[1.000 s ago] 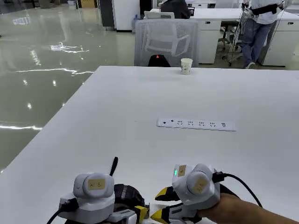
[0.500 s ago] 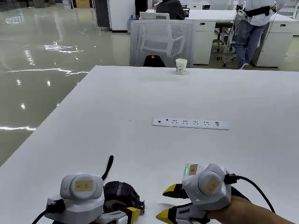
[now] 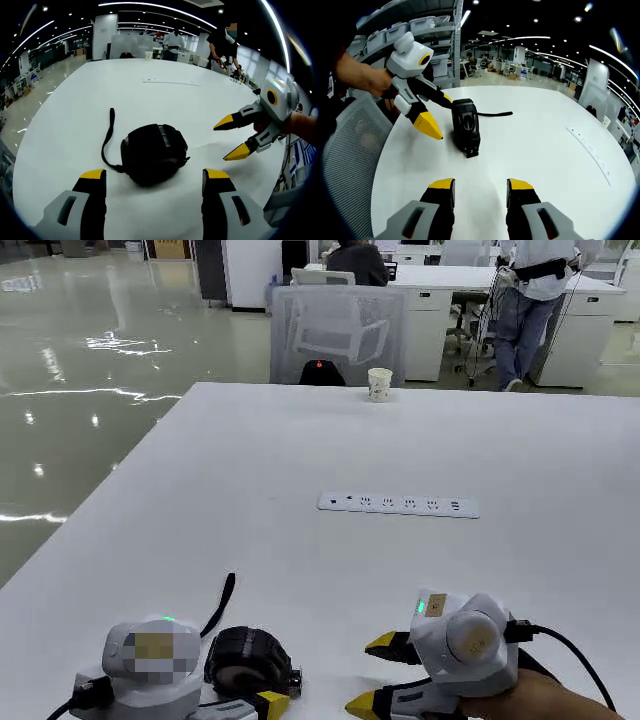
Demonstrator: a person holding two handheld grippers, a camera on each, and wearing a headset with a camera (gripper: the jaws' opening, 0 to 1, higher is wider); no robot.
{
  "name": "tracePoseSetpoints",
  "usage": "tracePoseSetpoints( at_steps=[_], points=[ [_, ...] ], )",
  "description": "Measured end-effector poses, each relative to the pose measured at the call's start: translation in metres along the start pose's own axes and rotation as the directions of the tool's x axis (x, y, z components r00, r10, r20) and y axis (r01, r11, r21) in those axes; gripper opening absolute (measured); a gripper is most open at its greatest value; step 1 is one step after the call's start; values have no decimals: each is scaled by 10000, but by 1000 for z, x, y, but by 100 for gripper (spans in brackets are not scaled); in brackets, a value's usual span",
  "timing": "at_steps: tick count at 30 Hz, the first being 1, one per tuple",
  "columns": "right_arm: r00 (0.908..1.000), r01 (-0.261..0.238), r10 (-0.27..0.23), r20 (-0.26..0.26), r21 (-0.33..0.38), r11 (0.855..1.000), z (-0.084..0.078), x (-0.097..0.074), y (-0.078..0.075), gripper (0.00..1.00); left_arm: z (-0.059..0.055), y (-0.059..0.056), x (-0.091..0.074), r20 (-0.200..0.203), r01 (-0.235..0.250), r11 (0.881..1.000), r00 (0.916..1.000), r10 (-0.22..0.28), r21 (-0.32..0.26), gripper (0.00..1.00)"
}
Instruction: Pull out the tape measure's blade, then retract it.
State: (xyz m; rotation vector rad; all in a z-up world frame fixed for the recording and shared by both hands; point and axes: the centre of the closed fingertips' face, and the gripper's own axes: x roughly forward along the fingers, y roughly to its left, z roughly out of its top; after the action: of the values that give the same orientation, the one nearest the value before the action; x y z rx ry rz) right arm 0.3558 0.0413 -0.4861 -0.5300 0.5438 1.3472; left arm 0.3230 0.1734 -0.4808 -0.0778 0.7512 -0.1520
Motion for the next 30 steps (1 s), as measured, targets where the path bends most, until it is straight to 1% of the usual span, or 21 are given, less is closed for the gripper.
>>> tracePoseSetpoints(
  at_steps=[7, 12, 17, 23, 30],
  points=[
    [9997, 250, -251, 22, 226, 9994, -8, -11, 1, 41, 0, -2, -4, 140, 167, 9998, 9998, -169, 104, 77],
    [9987, 491, -496, 93, 477, 9977, -11, -21, 2, 44, -3, -4, -8, 132, 294, 9993, 9995, -297, 212, 78],
    [9971, 725, -740, 180, 721, 9948, -15, -30, 3, 46, -4, -8, -10, 238, 541, 9980, 9982, -549, 316, 79],
    [9933, 1062, -1105, 325, 1134, 9879, -20, -43, 6, 49, -7, -14, -14, 291, 793, 9944, 9962, -815, 698, 81],
    [9877, 1430, -1504, 419, 1440, 9792, -27, -55, 8, 52, -9, -16, -18, 313, 951, 9909, 9947, -984, 951, 82]
  ],
)
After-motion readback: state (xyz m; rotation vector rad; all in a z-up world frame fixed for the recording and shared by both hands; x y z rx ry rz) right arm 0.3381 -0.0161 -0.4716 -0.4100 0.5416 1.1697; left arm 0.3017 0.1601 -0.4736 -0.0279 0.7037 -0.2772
